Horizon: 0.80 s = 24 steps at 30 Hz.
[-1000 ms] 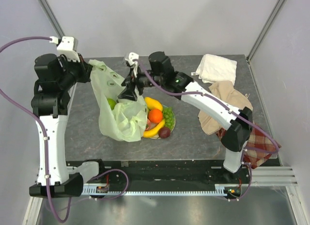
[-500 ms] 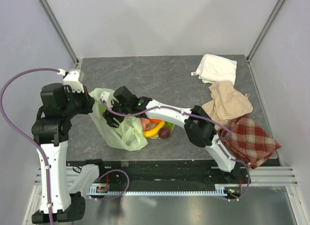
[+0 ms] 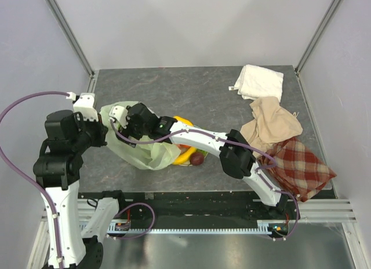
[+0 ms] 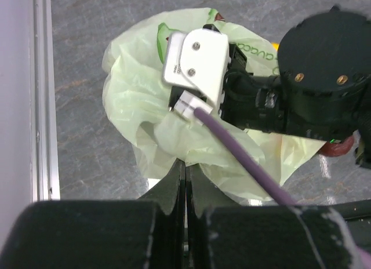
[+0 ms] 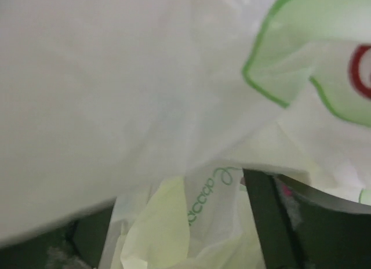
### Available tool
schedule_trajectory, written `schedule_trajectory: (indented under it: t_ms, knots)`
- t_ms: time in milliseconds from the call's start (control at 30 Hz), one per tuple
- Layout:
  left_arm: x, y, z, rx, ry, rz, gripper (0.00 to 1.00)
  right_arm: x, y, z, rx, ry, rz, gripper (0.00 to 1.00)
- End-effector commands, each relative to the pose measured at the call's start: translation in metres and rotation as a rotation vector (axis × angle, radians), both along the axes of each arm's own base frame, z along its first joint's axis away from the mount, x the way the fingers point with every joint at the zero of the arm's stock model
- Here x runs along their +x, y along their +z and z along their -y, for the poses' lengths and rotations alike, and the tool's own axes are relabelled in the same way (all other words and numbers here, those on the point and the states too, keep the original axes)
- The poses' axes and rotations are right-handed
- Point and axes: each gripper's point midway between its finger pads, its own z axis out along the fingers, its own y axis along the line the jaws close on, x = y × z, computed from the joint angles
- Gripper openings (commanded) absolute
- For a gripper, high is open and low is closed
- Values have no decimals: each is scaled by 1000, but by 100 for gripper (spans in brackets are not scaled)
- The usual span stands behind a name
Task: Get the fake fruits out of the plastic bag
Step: Adjust the plastic bag at the center of the board.
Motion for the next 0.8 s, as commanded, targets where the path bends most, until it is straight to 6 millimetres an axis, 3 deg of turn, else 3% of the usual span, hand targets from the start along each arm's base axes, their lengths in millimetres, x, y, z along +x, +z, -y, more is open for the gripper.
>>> schedule_trajectory:
  t_ms: [0, 67, 133, 167, 233, 267, 333, 400, 433, 467, 500, 533, 567, 600, 667, 700, 767]
  knots:
    - [30, 43, 7, 2, -62, 140, 2, 49, 3, 8, -69, -119, 235, 98]
    - [43, 48, 14, -26, -95, 151, 2, 66, -1, 12, -90, -130, 283, 98]
    - [54, 66, 33, -85, -191, 218, 2, 90, -5, 20, -96, -194, 317, 98]
    - [64, 68, 39, -110, -220, 218, 1, 112, 6, 29, -83, -251, 342, 98]
    - [74, 94, 51, -161, -272, 272, 2, 140, 12, 42, -87, -315, 394, 98]
    - [89, 94, 52, -174, -281, 258, 1, 164, 23, 57, -74, -363, 413, 98]
    - [98, 123, 58, -203, -314, 311, 2, 199, 44, 83, -40, -437, 440, 98]
    - [114, 140, 64, -218, -350, 335, 2, 220, 58, 104, -41, -484, 477, 98]
    - [118, 149, 65, -219, -363, 355, 2, 236, 64, 126, -53, -528, 490, 98]
    - [129, 148, 68, -233, -381, 342, 2, 244, 67, 138, -59, -552, 496, 98]
    - [130, 161, 70, -234, -396, 371, 2, 249, 82, 151, -51, -578, 507, 98]
    - [134, 165, 72, -239, -410, 382, 2, 264, 80, 178, -78, -631, 506, 98]
    - [134, 173, 77, -258, -433, 394, 2, 268, 84, 190, -88, -654, 511, 98]
    - [141, 171, 79, -275, -443, 382, 2, 271, 101, 205, -79, -680, 525, 98]
    - [143, 175, 89, -323, -485, 383, 2, 280, 103, 238, -116, -723, 526, 98]
    - [148, 170, 93, -347, -499, 362, 2, 277, 123, 251, -104, -742, 543, 98]
    - [152, 164, 108, -390, -544, 337, 2, 282, 124, 283, -132, -782, 536, 98]
